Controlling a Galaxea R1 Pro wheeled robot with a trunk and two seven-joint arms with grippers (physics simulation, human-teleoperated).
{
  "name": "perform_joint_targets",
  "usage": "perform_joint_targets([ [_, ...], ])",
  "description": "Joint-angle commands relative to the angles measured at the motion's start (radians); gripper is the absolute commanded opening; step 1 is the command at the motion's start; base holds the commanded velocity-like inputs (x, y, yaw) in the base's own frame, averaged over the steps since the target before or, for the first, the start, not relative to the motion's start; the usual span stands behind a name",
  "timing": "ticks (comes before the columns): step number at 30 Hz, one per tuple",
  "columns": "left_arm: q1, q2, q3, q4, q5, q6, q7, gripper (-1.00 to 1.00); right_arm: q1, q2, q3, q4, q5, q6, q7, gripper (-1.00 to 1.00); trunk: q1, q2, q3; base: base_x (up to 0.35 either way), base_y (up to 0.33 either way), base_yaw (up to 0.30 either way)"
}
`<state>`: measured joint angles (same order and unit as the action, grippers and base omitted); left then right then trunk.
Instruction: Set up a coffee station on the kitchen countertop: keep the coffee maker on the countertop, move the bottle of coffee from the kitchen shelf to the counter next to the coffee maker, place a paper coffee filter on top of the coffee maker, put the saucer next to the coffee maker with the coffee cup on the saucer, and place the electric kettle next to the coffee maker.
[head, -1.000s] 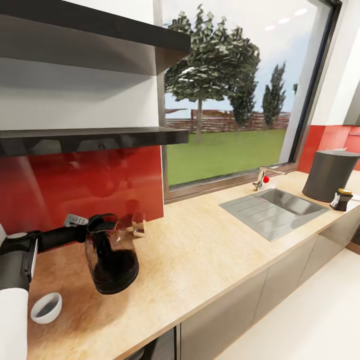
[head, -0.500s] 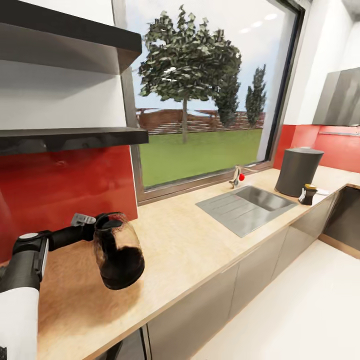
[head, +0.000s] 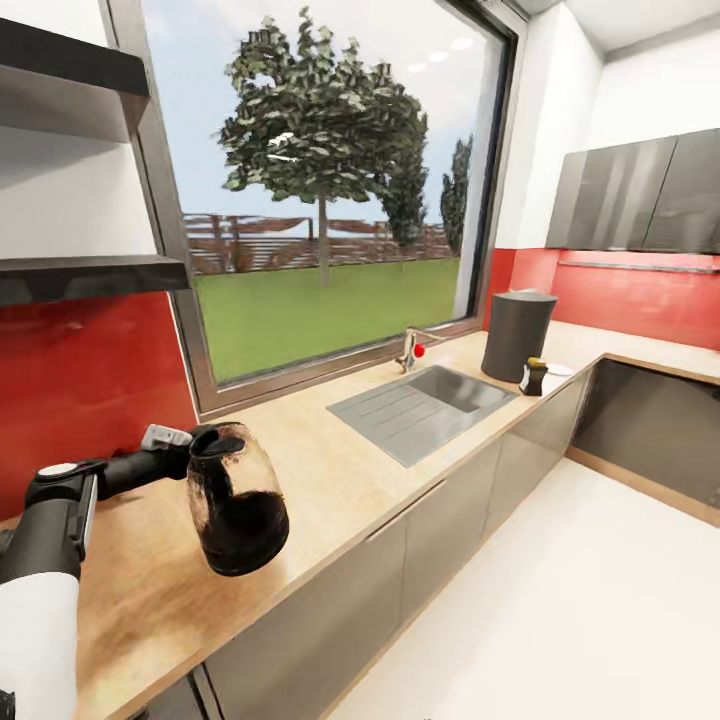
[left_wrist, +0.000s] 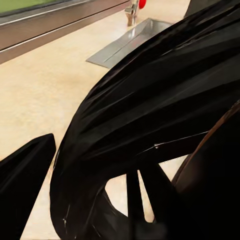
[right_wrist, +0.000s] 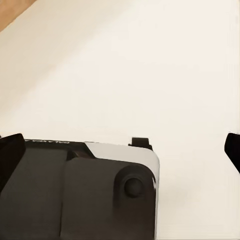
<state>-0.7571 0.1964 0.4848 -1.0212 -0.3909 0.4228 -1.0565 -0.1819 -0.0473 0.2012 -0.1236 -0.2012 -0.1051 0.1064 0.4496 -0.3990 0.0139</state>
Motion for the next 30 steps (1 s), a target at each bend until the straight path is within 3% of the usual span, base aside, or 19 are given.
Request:
perform_joint_targets([
  [1, -0.001, 0.000, 0.003, -0.002, -0.005, 0.010, -0.003, -1.00, -0.001, 0.000, 0.007, 0.002, -0.010, -0.003, 0.004, 1.00, 0.000, -0.001, 0.000, 0.000, -0.273, -0.265],
  [6, -0.002, 0.000, 0.002, -0.002, -0.004, 0.010, 0.035, -1.00, -0.001, 0.000, 0.007, 0.001, -0.010, -0.003, 0.004, 1.00, 0.000, -0.001, 0.000, 0.000, -0.252, -0.265],
  [13, -0.020, -0.003, 0.001, -0.002, -0.002, 0.011, 0.043, -1.00, -0.001, 0.000, 0.007, 0.002, -0.010, -0.003, 0.004, 1.00, 0.000, -0.001, 0.000, 0.000, -0.196, -0.265],
  [18, -0.034, -0.002, 0.003, -0.002, -0.005, 0.011, 0.053, -1.00, -0.001, 0.000, 0.007, 0.002, -0.010, -0.003, 0.004, 1.00, 0.000, -0.001, 0.000, 0.000, -0.040, -0.265],
  [23, -0.029, -0.002, 0.001, -0.002, -0.001, 0.011, 0.119, -1.00, -0.001, 0.000, 0.007, 0.002, -0.010, -0.003, 0.004, 1.00, 0.000, -0.001, 0.000, 0.000, -0.003, -0.265],
  [30, -0.024, -0.002, 0.000, -0.002, 0.001, 0.010, 0.124, -1.00, -0.001, 0.000, 0.007, 0.002, -0.010, -0.003, 0.003, 1.00, 0.000, -0.001, 0.000, 0.000, 0.000, -0.265],
])
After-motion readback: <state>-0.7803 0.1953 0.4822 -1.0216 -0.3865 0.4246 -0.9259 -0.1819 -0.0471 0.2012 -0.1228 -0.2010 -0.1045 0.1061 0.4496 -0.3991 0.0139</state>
